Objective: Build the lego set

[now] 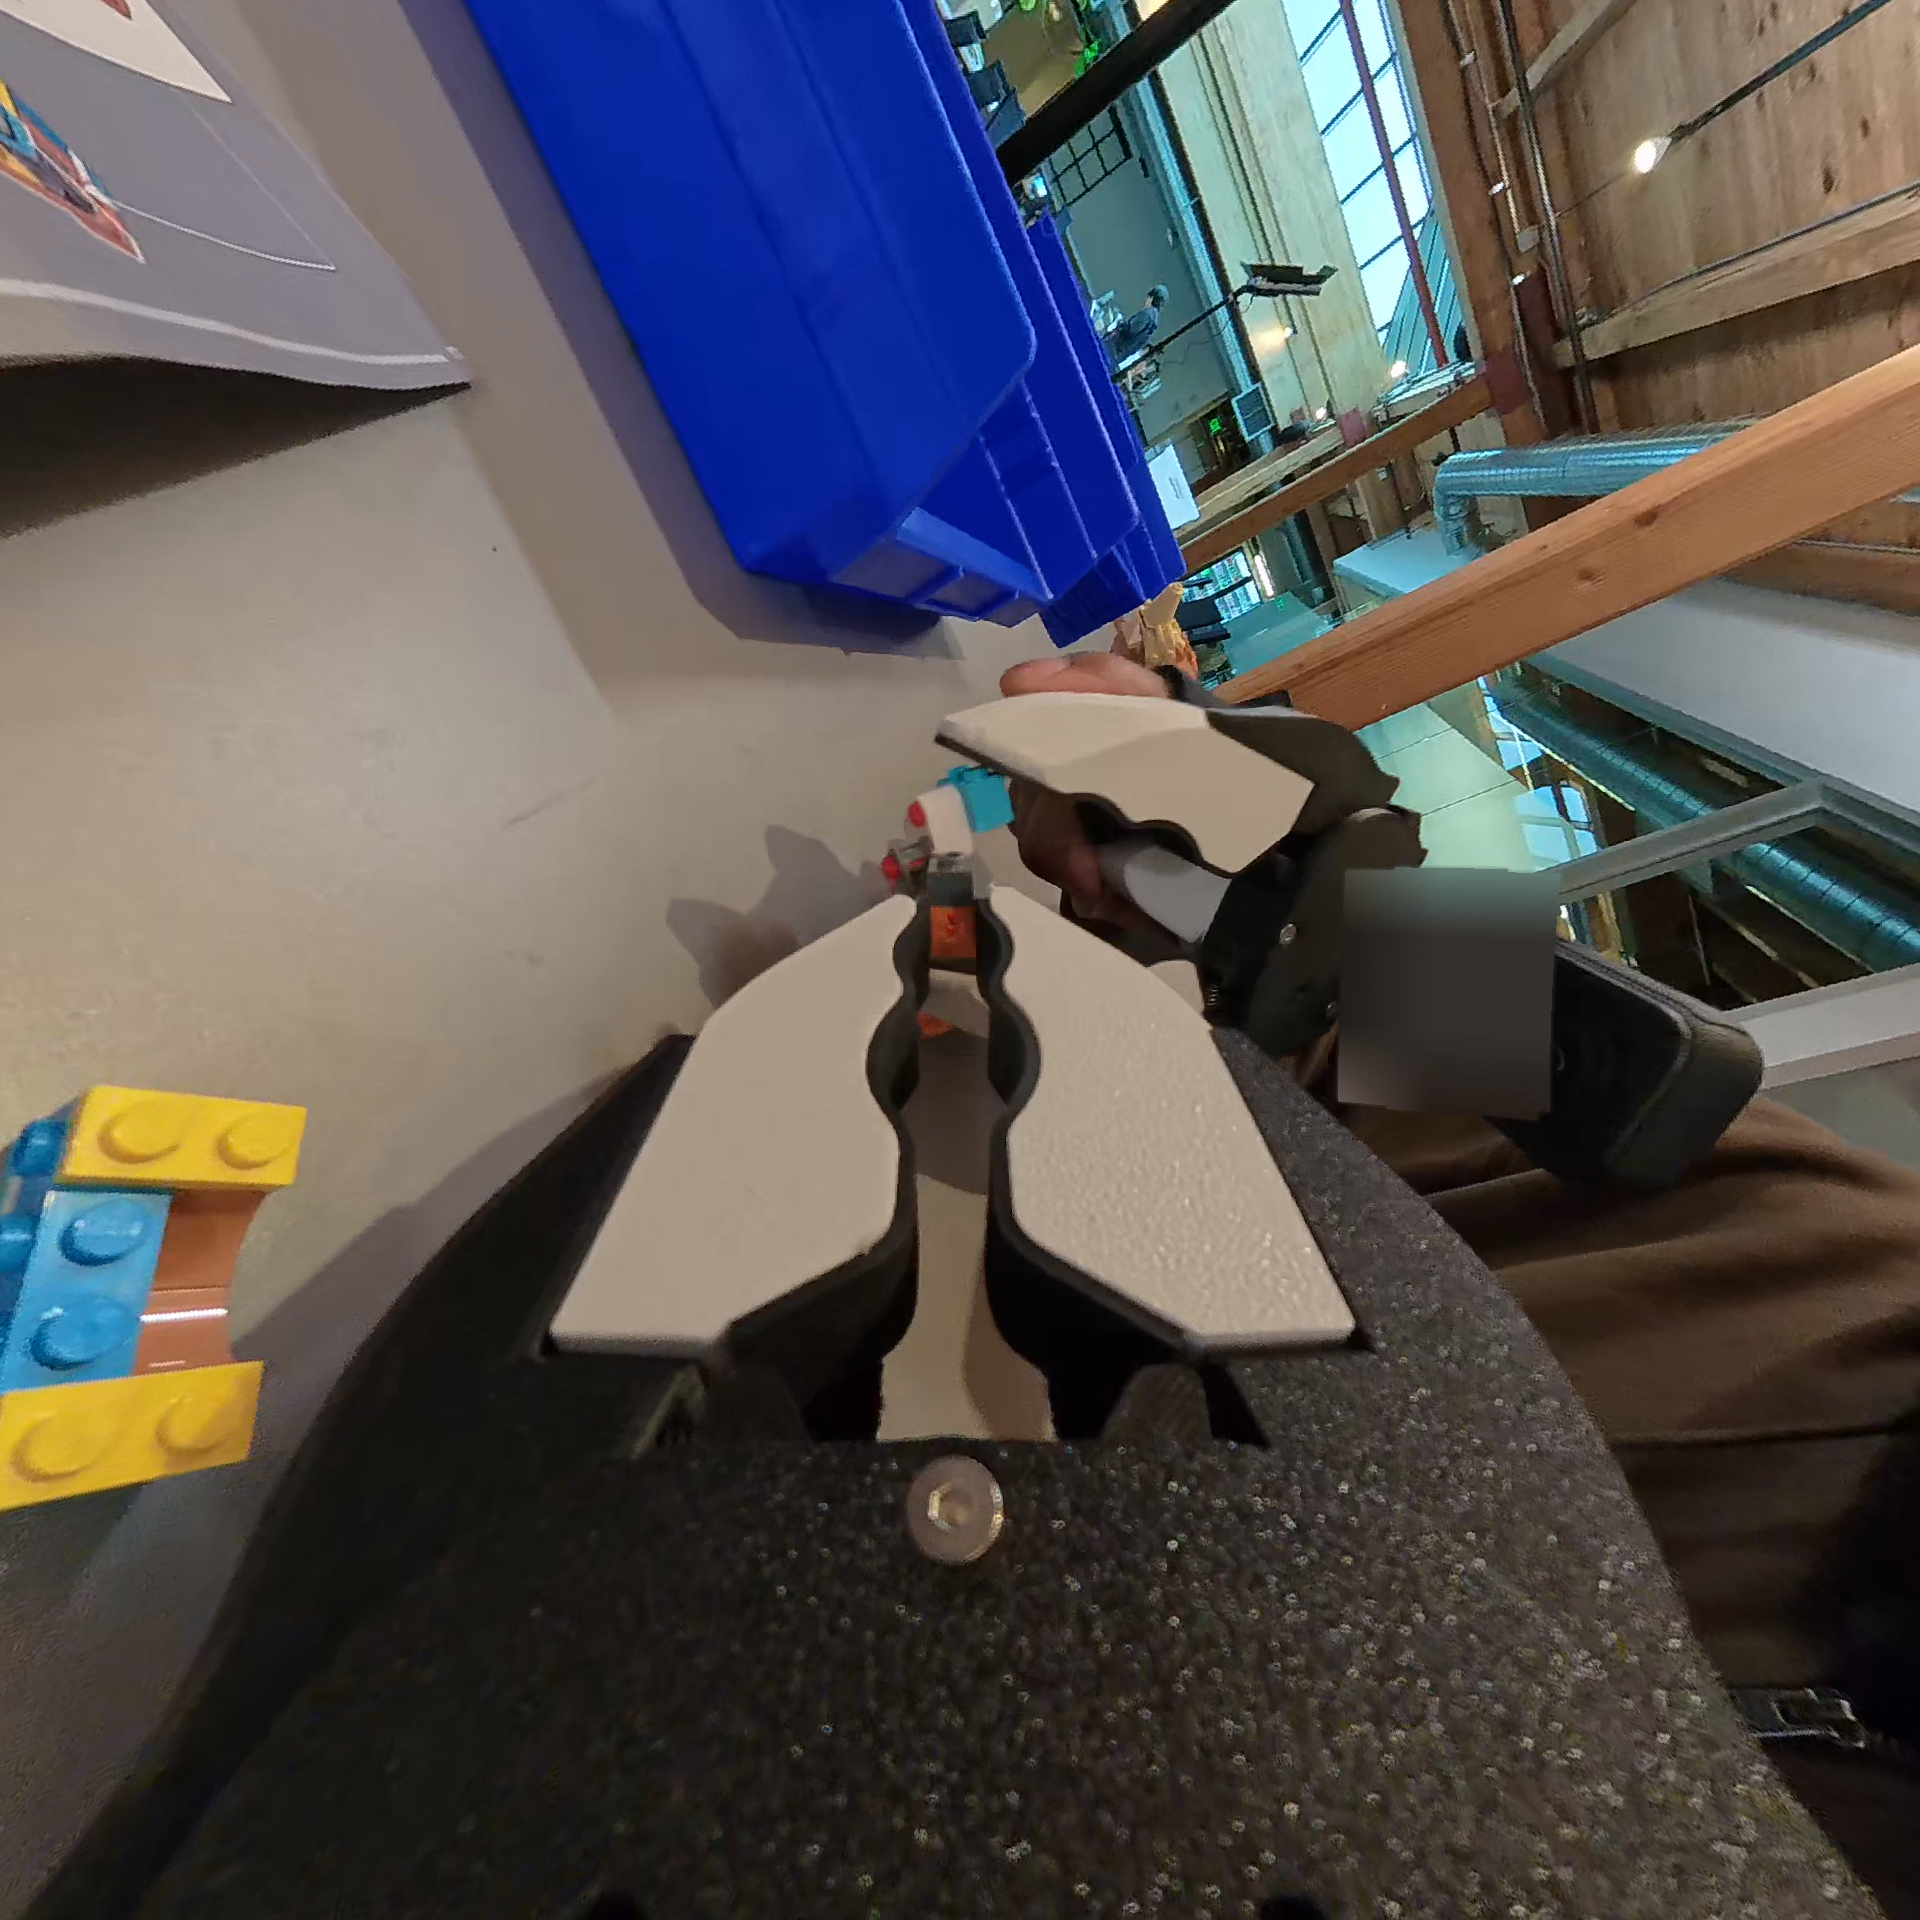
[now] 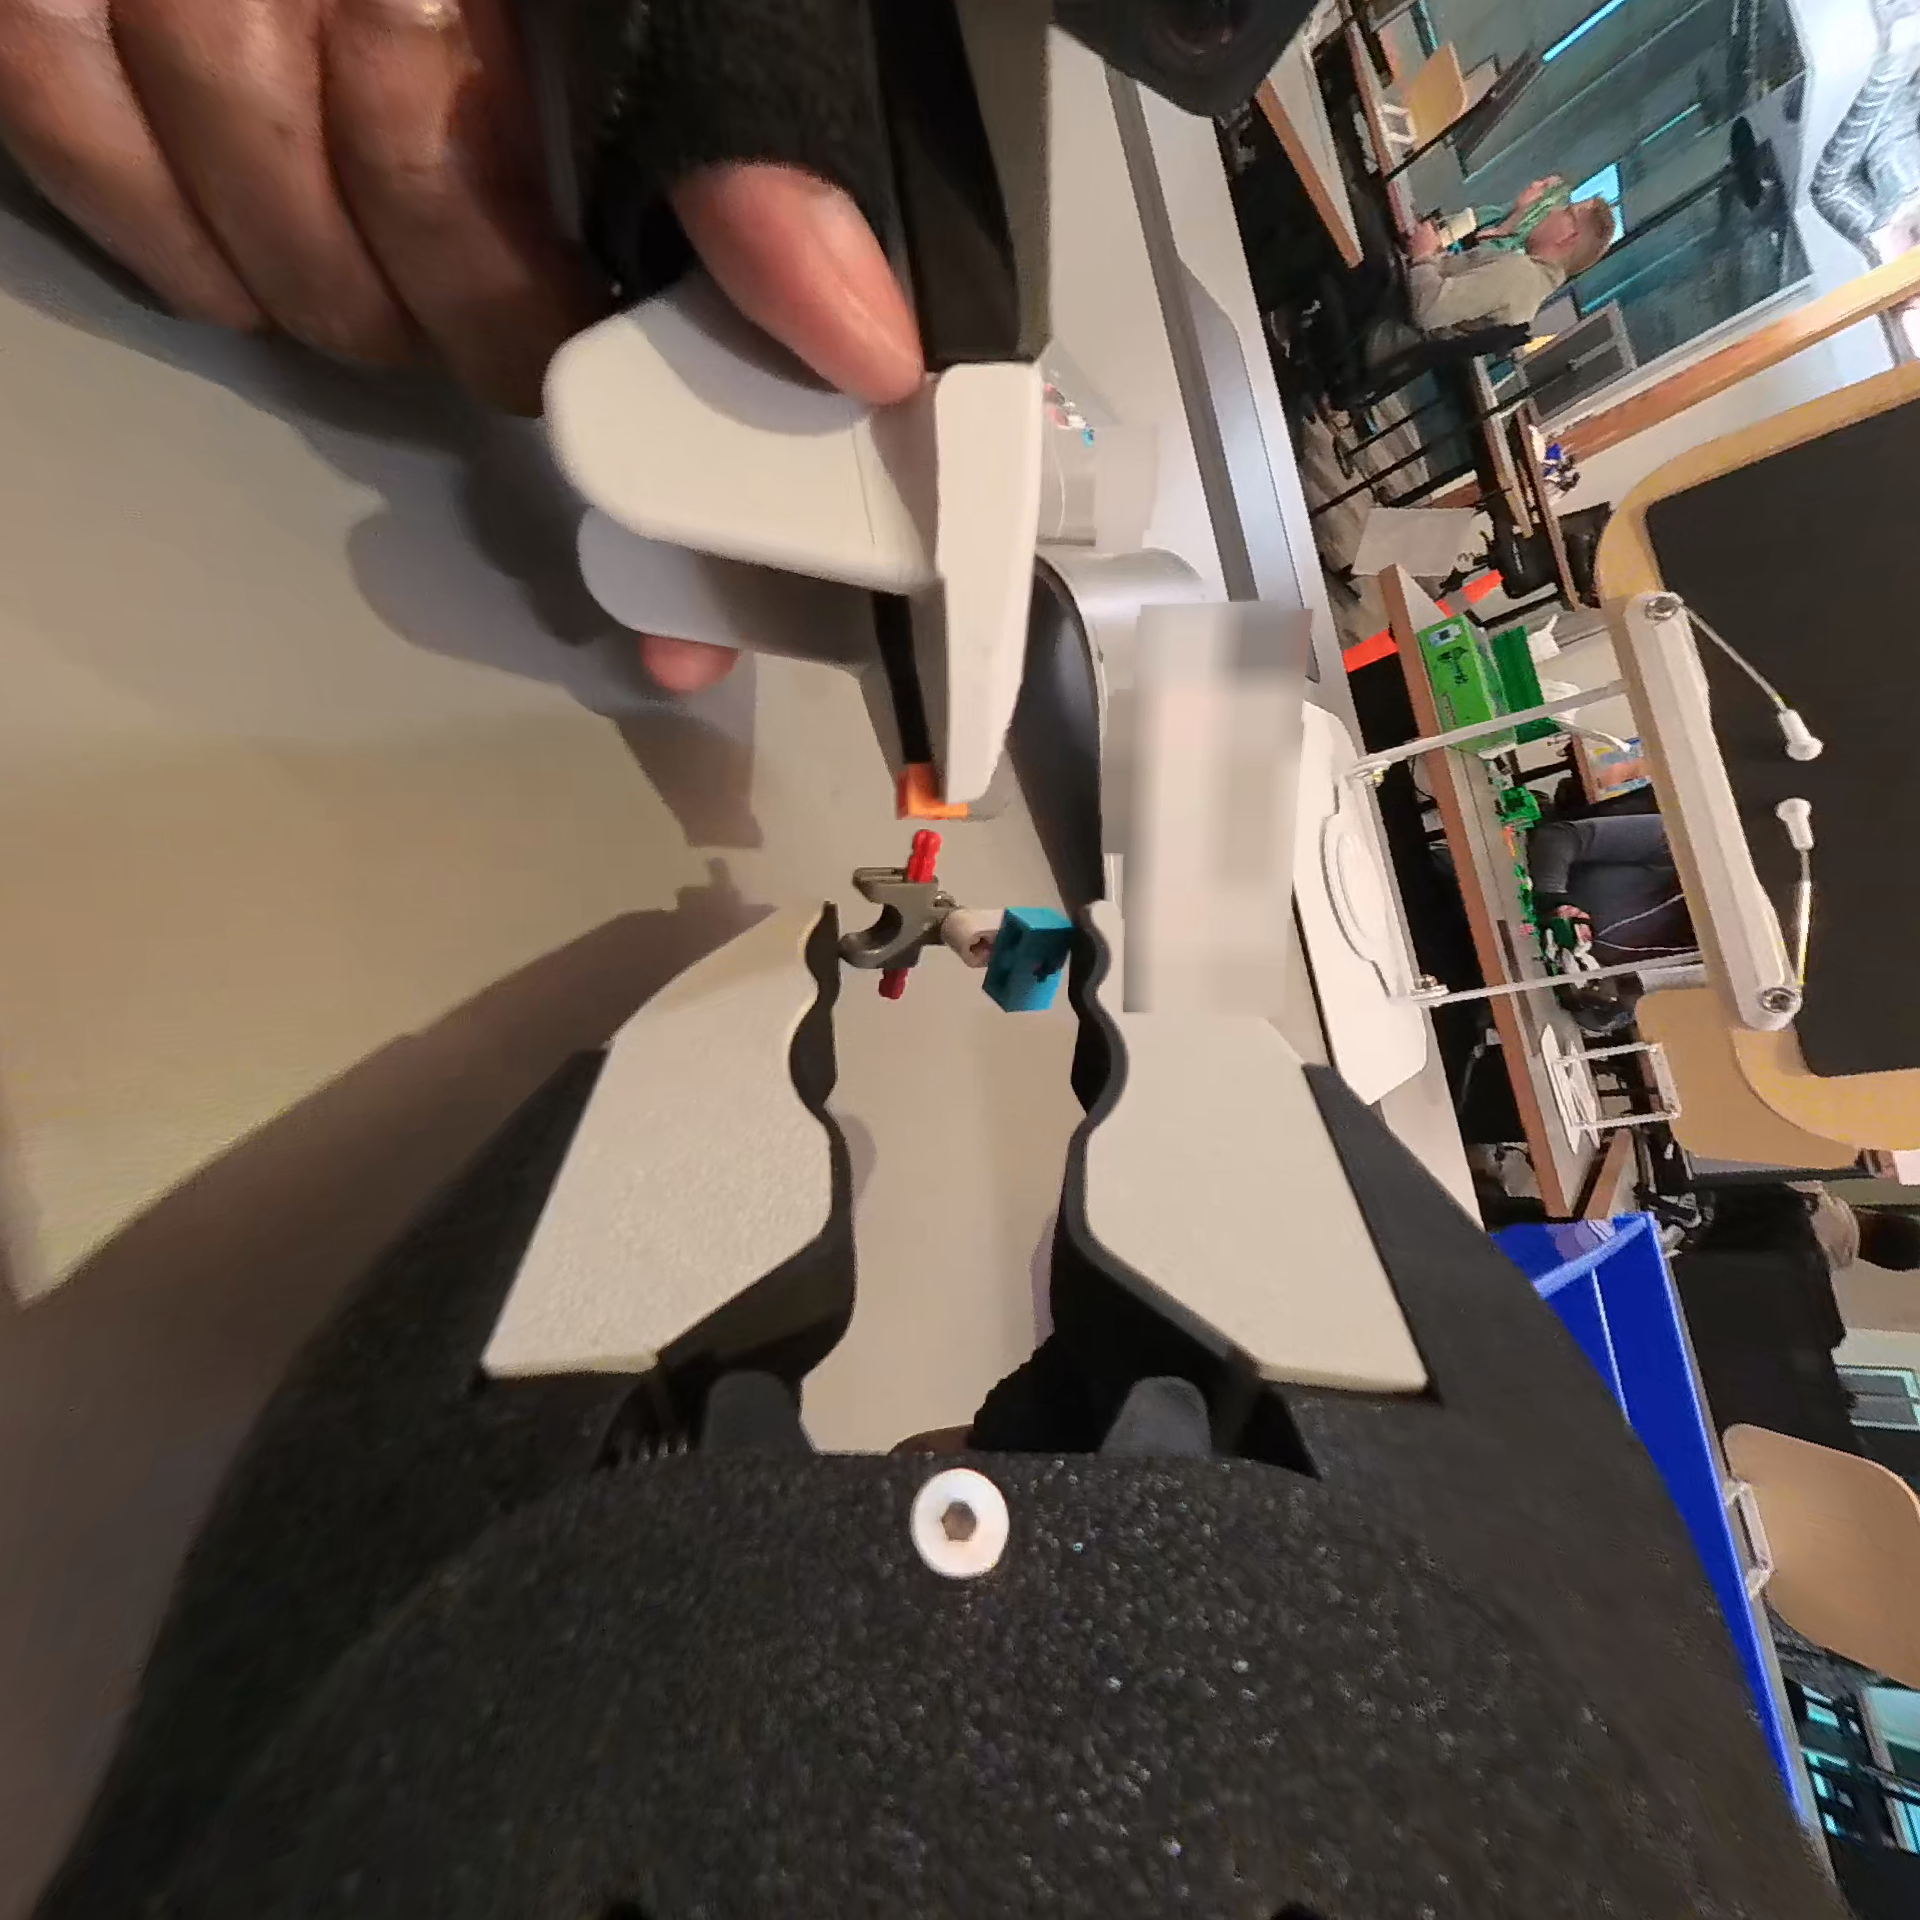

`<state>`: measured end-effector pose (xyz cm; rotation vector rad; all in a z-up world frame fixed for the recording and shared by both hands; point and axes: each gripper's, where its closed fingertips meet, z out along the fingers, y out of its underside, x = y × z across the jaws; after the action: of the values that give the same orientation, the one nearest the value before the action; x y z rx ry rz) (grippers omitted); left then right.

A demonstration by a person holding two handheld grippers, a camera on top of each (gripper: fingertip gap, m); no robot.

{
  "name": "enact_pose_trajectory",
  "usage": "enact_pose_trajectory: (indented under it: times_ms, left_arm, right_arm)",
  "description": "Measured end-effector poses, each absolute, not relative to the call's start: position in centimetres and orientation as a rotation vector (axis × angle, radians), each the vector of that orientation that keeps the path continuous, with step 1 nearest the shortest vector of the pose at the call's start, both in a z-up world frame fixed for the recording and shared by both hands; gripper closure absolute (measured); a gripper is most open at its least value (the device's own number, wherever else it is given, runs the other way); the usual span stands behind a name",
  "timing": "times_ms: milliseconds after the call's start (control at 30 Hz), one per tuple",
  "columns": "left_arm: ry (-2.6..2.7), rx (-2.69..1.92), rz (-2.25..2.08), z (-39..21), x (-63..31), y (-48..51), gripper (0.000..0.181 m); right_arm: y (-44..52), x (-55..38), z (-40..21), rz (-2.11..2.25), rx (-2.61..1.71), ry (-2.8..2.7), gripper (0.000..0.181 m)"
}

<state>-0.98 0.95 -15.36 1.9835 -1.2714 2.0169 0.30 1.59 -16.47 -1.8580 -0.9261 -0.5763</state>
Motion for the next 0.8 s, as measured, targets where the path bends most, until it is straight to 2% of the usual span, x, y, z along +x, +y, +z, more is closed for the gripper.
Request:
enact_pose_trajectory:
  times_ms: [800]
  left_arm:
    - [-1.304,2.091,2.036,-15.48,-0.58,1.20,0.173]
  right_arm:
    - [2.08,0.67,-15.88,-0.801,-1.851,-0.958,0.139]
